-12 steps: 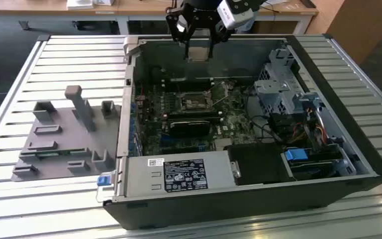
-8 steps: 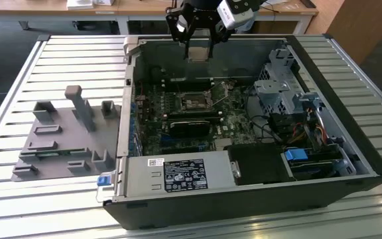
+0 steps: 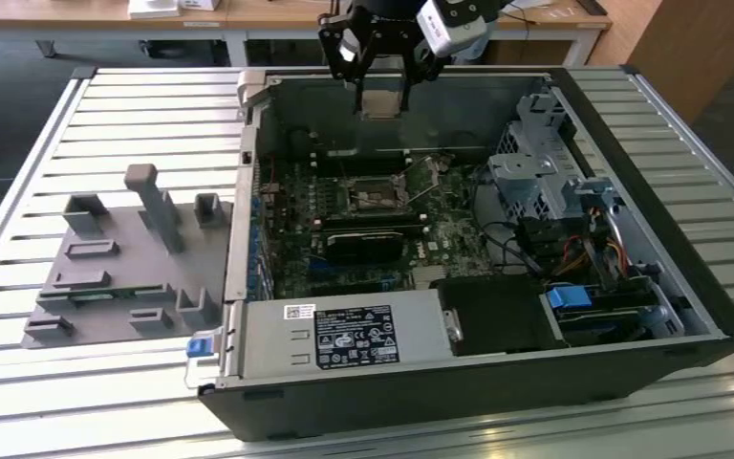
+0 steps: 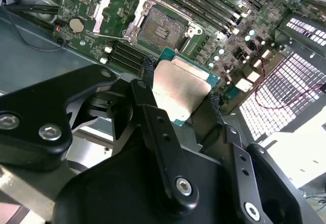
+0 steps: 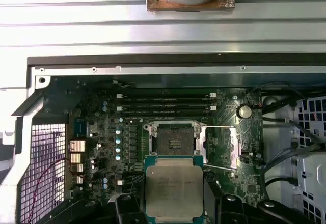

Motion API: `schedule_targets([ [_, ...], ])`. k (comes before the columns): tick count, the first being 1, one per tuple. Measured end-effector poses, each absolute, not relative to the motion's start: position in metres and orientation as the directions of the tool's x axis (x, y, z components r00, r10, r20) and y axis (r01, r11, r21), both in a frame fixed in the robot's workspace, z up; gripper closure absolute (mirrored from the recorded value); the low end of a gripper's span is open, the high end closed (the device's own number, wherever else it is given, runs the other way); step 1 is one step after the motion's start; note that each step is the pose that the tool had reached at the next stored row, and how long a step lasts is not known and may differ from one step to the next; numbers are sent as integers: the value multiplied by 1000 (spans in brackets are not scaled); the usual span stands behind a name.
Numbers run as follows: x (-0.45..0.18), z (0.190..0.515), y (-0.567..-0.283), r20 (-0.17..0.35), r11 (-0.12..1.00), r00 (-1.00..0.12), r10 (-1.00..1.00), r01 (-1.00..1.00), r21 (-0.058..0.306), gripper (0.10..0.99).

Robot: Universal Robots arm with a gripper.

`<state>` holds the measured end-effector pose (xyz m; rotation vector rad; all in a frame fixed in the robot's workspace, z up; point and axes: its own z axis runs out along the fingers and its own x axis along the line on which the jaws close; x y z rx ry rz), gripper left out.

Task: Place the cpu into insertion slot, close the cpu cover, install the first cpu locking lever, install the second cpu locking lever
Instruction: 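Place the cpu into insertion slot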

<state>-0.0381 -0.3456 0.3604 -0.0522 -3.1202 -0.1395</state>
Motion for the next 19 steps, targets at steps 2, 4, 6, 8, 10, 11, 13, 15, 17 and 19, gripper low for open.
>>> schedule_targets([
  [2,-38,360,-346,19,995,-999,44,45,89,545],
  [4,-38,360,-346,19,995,-998,55,57,87,545],
  [6,-38,360,-346,19,993,-997,75,76,86,545],
  [8,-38,360,-346,19,991,-995,98,99,86,545],
  [10,-38,360,-346,19,989,-992,121,122,86,545],
  [11,-38,360,-346,19,987,-991,131,132,86,545],
  [13,-38,360,-345,19,985,-989,148,149,85,545],
  [15,-38,360,-345,19,983,-986,165,166,84,545],
  [17,-38,360,-345,19,979,-983,183,184,83,545],
  [19,-38,360,-345,18,977,-980,197,198,82,545],
])
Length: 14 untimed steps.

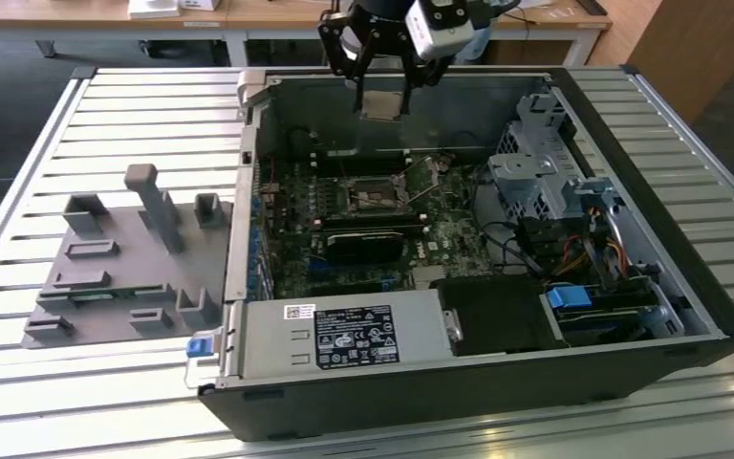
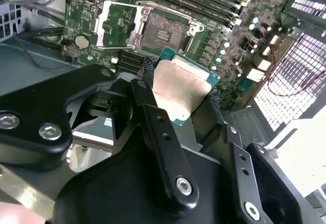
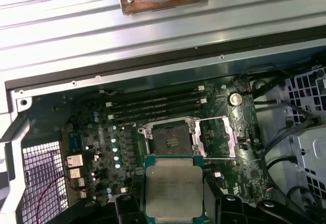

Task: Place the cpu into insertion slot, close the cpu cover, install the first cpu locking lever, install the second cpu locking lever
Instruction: 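Place the cpu into insertion slot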

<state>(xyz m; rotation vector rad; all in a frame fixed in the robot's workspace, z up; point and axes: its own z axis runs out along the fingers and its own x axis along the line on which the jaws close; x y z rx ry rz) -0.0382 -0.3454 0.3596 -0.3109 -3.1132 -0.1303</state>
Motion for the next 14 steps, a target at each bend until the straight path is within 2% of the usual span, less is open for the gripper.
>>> schedule_targets([
  [14,-38,359,-345,18,956,-959,282,282,79,545],
])
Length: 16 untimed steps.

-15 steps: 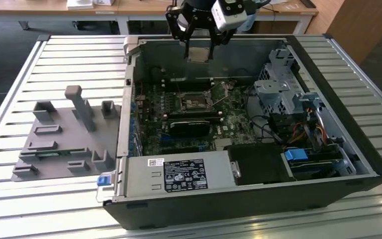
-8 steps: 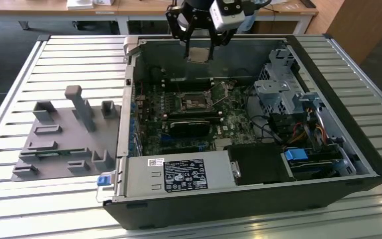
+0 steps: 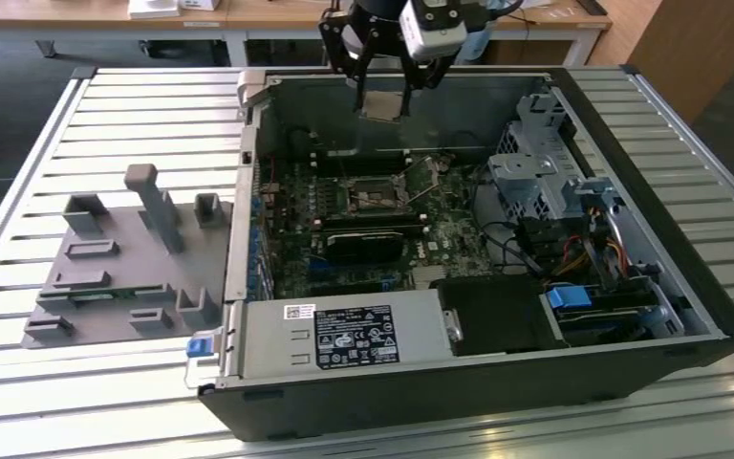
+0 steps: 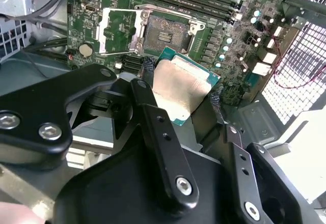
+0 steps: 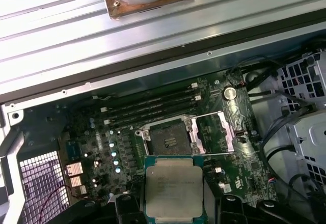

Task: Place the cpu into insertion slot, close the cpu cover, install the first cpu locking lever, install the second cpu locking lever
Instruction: 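Place the cpu into insertion slot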

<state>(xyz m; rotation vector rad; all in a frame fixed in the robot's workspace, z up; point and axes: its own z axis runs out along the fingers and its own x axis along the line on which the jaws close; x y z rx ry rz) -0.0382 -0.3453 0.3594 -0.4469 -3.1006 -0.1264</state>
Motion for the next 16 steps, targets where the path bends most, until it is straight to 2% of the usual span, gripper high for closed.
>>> schedule_targets([
  [16,-38,359,-345,17,926,-929,370,370,77,545],
])
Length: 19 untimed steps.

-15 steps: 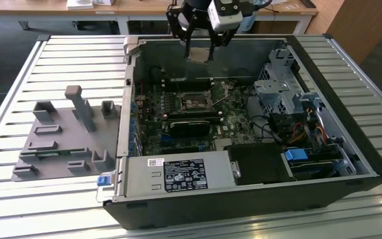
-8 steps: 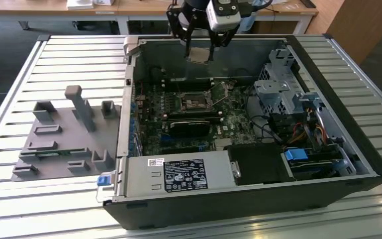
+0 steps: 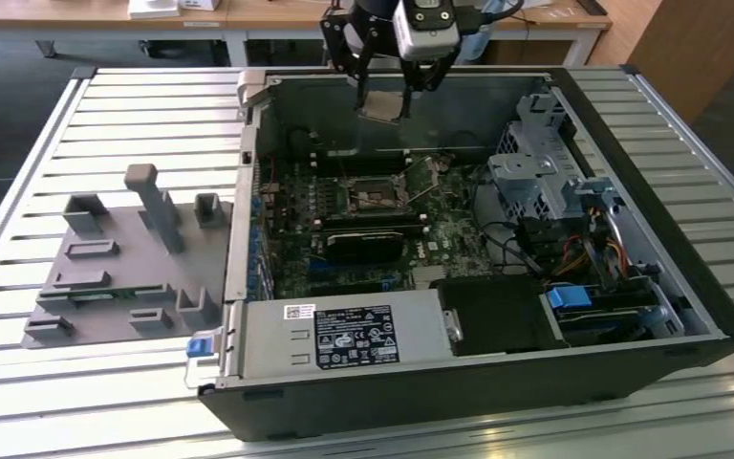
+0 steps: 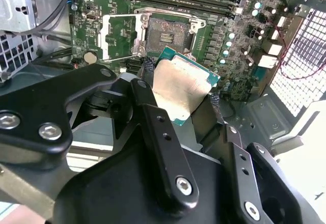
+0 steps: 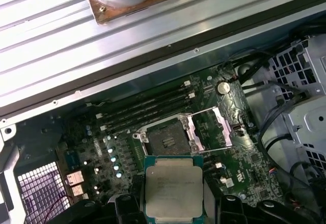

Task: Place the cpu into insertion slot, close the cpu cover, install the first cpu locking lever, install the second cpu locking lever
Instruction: 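Place the cpu into insertion slot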

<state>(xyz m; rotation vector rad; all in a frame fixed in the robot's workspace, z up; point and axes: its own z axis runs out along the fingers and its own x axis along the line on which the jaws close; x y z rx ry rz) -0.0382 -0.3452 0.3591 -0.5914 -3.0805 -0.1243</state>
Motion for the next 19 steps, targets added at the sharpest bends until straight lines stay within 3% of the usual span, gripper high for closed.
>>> schedule_targets([
  [19,-38,359,-345,17,874,-877,480,479,76,545],
])
